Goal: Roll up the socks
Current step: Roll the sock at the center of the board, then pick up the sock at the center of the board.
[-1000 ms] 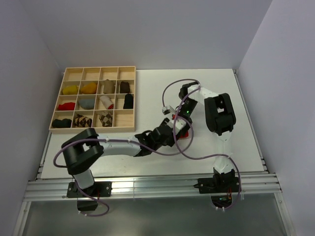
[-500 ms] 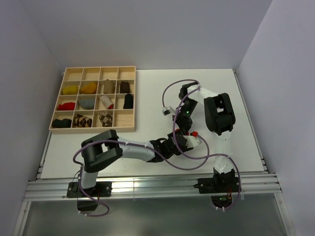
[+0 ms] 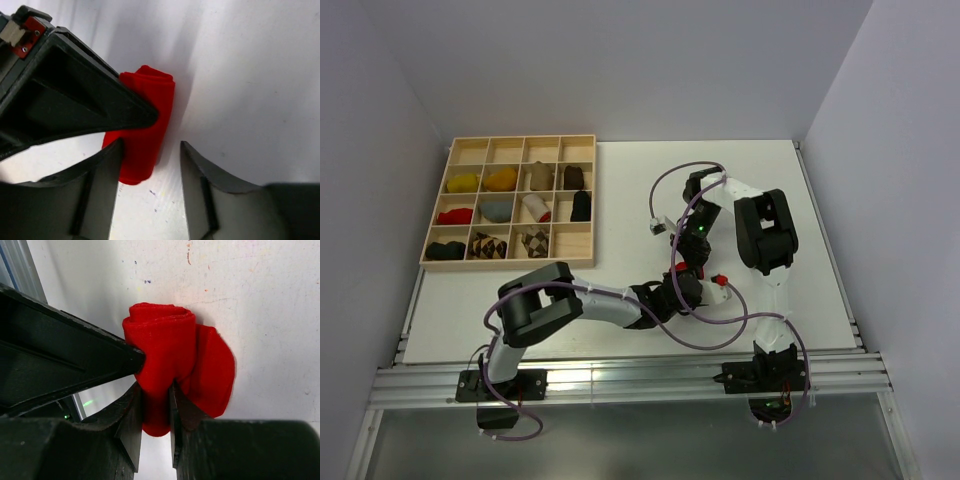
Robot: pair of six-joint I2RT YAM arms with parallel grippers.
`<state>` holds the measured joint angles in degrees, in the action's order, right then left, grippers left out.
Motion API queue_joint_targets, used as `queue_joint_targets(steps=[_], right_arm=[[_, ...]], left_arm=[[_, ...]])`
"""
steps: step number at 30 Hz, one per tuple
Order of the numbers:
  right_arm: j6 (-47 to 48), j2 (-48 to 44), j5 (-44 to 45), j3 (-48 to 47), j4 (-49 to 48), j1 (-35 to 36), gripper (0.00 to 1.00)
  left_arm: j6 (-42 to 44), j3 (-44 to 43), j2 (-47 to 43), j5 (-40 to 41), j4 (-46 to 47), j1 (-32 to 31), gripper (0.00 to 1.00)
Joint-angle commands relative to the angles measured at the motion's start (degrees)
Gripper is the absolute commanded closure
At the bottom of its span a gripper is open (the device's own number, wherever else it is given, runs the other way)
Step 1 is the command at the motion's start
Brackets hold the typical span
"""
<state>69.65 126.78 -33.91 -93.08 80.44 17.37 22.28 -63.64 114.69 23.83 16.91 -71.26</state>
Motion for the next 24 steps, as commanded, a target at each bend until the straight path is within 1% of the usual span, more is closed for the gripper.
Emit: queue_joint_targets(steps=[1,2,6,7,11,12,14,18,24], right_arm=[[1.0,2.2,5.3,1.1,2.2,-0.2,0.83],[1.0,2.2,5.3,1.1,2.1,-0.3,0.83],[0.9,2.2,5.3,1.1,2.1,-0.2,0.83],[0.9,2.2,5.4,1.1,2.1,-0.2,0.83],[1.0,2.1,5.5,1.3,2.2,-0.2,0.83],[1.1,2.1,5.5,1.4,2.1,-0.2,0.83],[1.3,2.0,5.6,1.7,2.1,-0.2,0.82],[1.1,1.6,4.5,2.1,2.2,-0.2,0.79],[0.3,0.6,1.7,1.2,2.2,-1.4,0.68]], left_arm=[[2.9,-2.2,2.8,-1.3,-0.7,1.2,0.48],[3.3,-2.2,3.3,-1.0,-0.7,1.4,0.49],[4.5,-3.5,5.0,-1.2,-1.4,1.8,0.58],[4.5,-3.9,5.4,-1.3,-1.9,1.9,0.64],[4.4,-4.5,6.6,-3.2,-4.1,2.5,0.72],[4.3,-4.8,6.8,-3.5,-4.3,2.6,0.76],[3.8,-5.4,7.6,-4.7,-6.0,2.6,0.81],[2.5,-7.1,8.4,-7.5,-9.2,2.7,1.00],[-0.2,-9.2,9.3,-13.4,-14.0,3.2,1.00]])
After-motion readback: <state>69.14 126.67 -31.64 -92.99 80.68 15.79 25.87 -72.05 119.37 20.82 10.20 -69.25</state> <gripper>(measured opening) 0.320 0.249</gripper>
